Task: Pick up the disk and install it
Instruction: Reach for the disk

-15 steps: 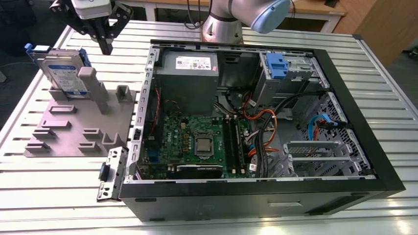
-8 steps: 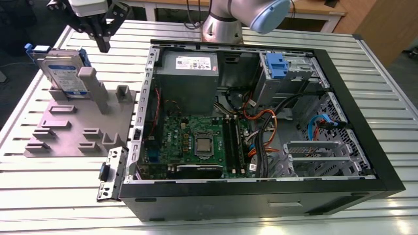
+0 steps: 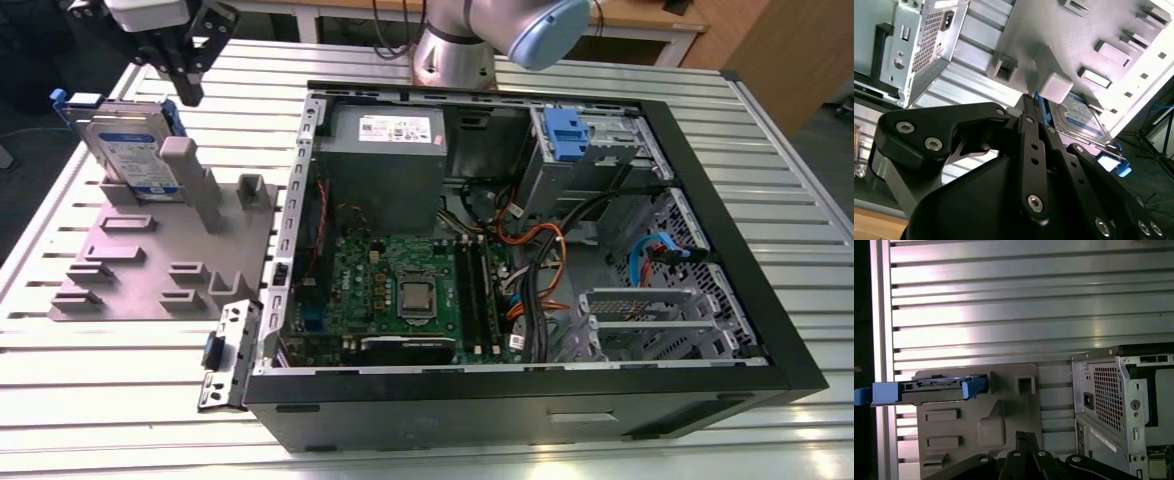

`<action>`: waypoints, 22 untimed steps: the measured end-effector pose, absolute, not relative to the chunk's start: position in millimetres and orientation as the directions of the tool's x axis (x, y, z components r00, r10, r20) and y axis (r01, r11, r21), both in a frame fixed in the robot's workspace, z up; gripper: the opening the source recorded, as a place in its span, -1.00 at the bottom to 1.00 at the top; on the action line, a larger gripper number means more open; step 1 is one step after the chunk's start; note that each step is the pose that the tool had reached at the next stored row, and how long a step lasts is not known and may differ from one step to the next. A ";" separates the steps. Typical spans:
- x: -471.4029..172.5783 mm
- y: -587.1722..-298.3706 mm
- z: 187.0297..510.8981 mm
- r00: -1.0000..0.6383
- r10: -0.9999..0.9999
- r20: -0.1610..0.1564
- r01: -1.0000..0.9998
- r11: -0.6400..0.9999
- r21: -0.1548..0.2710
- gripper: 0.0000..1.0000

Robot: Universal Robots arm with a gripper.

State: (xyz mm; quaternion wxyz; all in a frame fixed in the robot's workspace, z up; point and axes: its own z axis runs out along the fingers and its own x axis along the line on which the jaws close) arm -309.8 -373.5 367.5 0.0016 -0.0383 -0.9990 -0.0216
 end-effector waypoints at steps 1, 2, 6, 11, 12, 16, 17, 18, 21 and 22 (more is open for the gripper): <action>-312.1 -373.5 367.4 -0.997 0.076 0.005 0.077 0.996 0.043 -0.79; -314.5 -373.5 367.3 -0.997 0.076 0.005 0.077 0.996 0.043 -0.79; -322.6 -373.5 367.0 -0.997 0.076 0.005 0.077 0.996 0.043 -0.79; -329.2 -373.5 366.4 -0.997 0.076 0.005 0.077 0.996 0.043 -0.79; -330.5 -373.4 366.3 -0.997 0.076 0.005 0.077 0.996 0.043 -0.79; -334.7 -373.3 366.0 -0.997 0.076 0.005 0.077 0.996 0.043 -0.79; -335.7 -373.3 365.9 -0.997 0.076 0.005 0.077 0.996 0.043 -0.79; -336.7 -373.3 365.8 -0.997 0.076 0.005 0.077 0.996 0.043 -0.79; -340.0 -373.3 365.5 -0.997 0.076 0.005 0.077 0.996 0.043 -0.79; -341.0 -373.3 365.5 -0.997 0.076 0.005 0.077 0.996 0.043 -0.79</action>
